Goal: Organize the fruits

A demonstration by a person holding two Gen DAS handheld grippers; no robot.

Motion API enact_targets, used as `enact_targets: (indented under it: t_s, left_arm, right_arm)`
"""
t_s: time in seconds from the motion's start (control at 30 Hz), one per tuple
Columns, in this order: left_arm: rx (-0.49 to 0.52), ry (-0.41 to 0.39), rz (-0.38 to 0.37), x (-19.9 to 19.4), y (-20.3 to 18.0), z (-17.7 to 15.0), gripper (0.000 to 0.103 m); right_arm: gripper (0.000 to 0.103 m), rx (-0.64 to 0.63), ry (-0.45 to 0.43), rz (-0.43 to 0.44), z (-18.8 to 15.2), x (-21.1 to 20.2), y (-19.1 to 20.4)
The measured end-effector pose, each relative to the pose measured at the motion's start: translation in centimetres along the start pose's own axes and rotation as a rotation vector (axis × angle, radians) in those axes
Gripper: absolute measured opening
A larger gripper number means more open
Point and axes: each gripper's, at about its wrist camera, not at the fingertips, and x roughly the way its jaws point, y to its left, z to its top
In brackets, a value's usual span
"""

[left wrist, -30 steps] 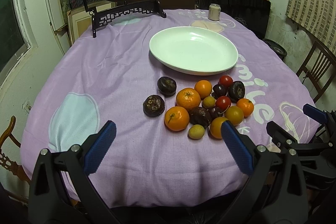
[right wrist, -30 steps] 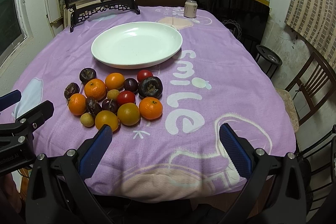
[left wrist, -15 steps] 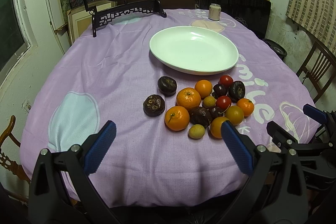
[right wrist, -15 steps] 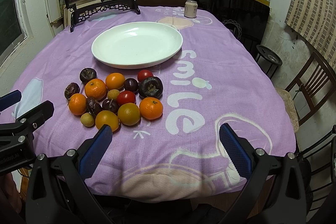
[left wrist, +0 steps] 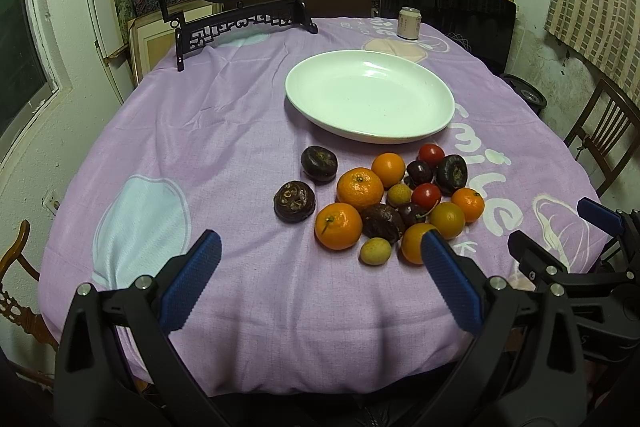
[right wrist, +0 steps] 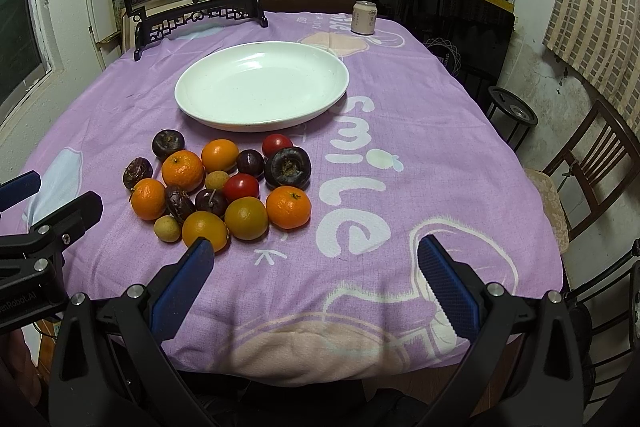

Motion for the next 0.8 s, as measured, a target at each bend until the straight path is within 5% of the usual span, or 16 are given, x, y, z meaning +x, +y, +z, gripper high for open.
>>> enact_targets:
  t_s: [0.8]
  left_arm:
    - [-0.003,0.004,-0.001,0.03,0.07,0.06,0.101]
  right_arm:
    - [0.102,0.0,0.0,-0.001,-0.11,0.14,-0.01]
